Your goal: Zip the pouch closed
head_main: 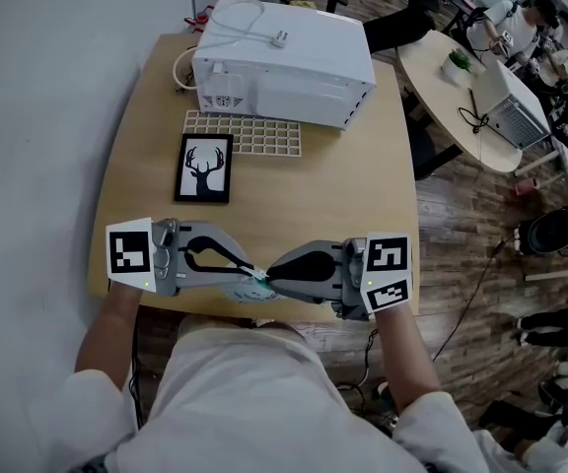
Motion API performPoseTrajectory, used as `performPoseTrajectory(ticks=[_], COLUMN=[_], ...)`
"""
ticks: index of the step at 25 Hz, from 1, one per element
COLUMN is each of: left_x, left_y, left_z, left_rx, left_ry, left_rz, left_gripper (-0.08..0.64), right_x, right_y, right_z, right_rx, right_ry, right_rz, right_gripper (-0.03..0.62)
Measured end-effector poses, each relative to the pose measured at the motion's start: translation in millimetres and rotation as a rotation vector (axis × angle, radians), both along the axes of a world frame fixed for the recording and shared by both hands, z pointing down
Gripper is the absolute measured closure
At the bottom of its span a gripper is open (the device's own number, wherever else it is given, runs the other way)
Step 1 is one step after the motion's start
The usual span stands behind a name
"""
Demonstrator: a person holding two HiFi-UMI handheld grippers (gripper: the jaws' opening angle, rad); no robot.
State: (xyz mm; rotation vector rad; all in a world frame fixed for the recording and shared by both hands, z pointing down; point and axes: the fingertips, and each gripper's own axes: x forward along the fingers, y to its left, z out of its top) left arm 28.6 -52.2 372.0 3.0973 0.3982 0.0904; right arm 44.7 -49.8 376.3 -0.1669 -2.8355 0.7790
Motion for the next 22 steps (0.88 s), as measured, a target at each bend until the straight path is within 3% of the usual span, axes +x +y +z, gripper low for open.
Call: performPoseTrajectory(ticks=[6,9,11,15,22], left_x=[5,7,8,8,8], left_y=[4,3,3,1,0], left_z=[0,2,5,7,8], left_rx=[-0.009,-0.01,-0.021,-0.056,-0.087], left_ry=[0.022,0.024,0.019,0.044,0.067], left_rz=[-0.011,-0.03,-0.042,-0.054,-0.068], left_gripper=[0.537,0.537,0.537,0.537,0.537], right_x=[6,8,9,7,10], right_y=[3,3,3,5,5], right_z=[0,2,3,6,6], right_rx=[-0.001,0.042,0.138,0.419,0.64], right_ry=[0.0,0.03,0.092,0.273,0.401], right_rz=[0.009,0.027,0.043,0.069,0.115], right_gripper=[0.557,0.557,0.558,0.561,0.577])
